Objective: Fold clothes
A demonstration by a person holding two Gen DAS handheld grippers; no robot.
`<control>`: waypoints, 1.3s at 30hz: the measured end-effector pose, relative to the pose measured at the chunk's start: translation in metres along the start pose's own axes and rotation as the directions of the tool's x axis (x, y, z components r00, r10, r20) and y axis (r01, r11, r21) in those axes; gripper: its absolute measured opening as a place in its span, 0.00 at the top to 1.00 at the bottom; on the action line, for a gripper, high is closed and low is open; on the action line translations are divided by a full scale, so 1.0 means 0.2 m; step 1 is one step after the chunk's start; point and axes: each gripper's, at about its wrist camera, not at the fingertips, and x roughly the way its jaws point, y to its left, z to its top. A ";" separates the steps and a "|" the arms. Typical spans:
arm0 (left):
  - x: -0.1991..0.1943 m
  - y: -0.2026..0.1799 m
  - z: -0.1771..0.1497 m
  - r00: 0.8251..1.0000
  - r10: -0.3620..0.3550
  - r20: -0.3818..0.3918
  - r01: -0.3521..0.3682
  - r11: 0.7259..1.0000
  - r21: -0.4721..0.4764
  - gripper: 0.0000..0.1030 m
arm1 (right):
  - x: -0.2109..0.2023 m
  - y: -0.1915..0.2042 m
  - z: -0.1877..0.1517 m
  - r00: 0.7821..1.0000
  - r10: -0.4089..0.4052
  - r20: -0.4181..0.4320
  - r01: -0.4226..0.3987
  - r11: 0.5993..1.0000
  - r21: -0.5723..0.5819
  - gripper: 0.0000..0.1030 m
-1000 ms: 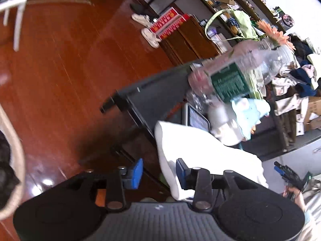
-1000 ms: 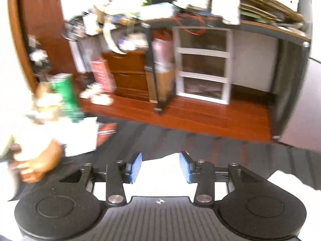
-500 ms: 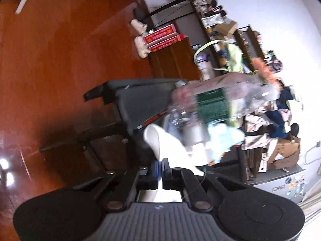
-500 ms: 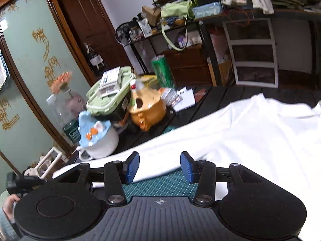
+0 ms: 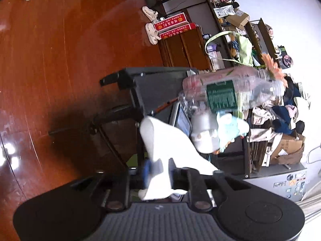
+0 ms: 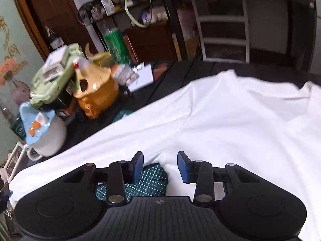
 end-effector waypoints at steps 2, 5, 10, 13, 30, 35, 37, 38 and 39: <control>0.01 0.00 -0.02 1.000 0.004 0.003 -0.004 1.000 0.031 0.76 | 0.06 0.01 -0.01 1.000 -0.021 -0.014 0.021 1.000 -0.011 0.64; 0.03 0.02 -0.03 1.000 0.001 -0.002 -0.001 0.999 0.052 0.75 | 0.11 0.00 -0.03 0.999 -0.034 -0.020 0.035 0.999 0.006 0.64; 0.10 0.05 -0.08 0.996 -0.001 -0.092 0.008 0.997 0.076 0.64 | 0.12 0.02 -0.02 0.999 -0.047 -0.024 0.047 0.999 -0.014 0.63; 0.12 0.11 -0.09 0.993 -0.085 -0.077 0.085 0.996 -0.005 0.64 | 0.12 0.02 -0.03 0.999 -0.050 -0.017 0.050 0.999 -0.019 0.63; -0.03 0.02 -0.06 0.995 -0.095 -0.037 0.098 0.993 0.071 0.93 | 0.14 0.07 -0.04 0.995 -0.092 -0.023 0.089 0.990 -0.110 0.63; -0.04 0.03 -0.07 0.995 0.002 -0.101 0.013 0.989 0.150 0.90 | 0.15 0.10 -0.03 0.991 -0.124 -0.042 0.117 0.983 -0.144 0.63; -0.08 0.04 -0.06 0.996 0.028 -0.082 -0.016 0.988 0.153 0.91 | 0.15 0.11 -0.01 0.989 -0.133 -0.070 0.122 0.982 -0.145 0.64; -0.10 0.04 -0.05 0.997 0.037 -0.067 -0.026 0.987 0.156 0.91 | 0.15 0.10 0.01 0.988 -0.133 -0.084 0.121 0.983 -0.135 0.64; -0.12 0.05 -0.04 0.998 0.045 -0.050 -0.036 0.987 0.160 0.91 | 0.13 0.10 0.03 0.990 -0.122 -0.076 0.113 0.986 -0.121 0.64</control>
